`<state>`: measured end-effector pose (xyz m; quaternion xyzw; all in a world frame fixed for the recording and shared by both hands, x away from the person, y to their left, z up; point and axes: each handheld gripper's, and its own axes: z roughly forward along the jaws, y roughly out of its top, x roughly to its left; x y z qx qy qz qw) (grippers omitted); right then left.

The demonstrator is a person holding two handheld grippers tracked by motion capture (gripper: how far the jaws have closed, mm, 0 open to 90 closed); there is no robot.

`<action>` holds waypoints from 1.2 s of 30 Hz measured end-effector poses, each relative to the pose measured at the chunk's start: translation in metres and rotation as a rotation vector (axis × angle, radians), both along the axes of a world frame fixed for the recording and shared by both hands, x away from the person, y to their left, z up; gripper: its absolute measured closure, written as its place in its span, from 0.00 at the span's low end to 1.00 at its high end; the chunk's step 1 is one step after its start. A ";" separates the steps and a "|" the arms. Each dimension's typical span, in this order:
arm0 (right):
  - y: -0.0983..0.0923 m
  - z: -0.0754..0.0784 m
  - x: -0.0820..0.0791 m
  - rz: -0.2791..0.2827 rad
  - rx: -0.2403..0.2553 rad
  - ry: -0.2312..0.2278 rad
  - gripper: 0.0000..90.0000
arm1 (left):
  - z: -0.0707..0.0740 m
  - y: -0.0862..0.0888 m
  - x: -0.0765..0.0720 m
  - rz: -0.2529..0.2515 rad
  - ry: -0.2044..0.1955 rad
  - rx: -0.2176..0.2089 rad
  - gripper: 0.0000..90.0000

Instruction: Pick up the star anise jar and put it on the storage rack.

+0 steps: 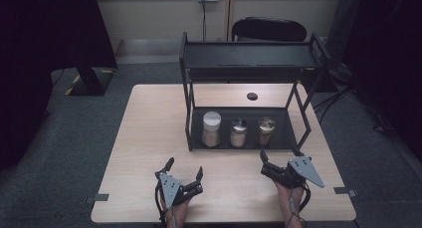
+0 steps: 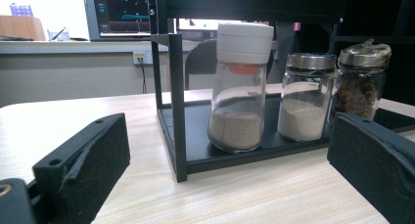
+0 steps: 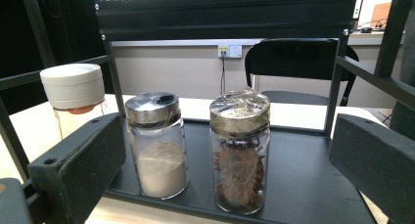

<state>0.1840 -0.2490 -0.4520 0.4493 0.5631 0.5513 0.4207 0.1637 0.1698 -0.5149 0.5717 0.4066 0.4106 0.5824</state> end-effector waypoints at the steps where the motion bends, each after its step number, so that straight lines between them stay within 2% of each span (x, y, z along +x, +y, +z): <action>1: 0.000 0.000 -0.001 0.001 0.002 -0.002 0.00 | 0.000 0.000 0.000 0.000 0.000 0.000 0.02; 21: 0.002 -0.017 -0.025 0.005 -0.012 0.011 0.00 | 0.000 0.000 0.000 0.002 0.000 0.000 0.02; 36: 0.005 -0.035 -0.032 0.001 -0.024 0.010 0.00 | 0.000 0.000 0.000 0.002 0.001 0.000 0.02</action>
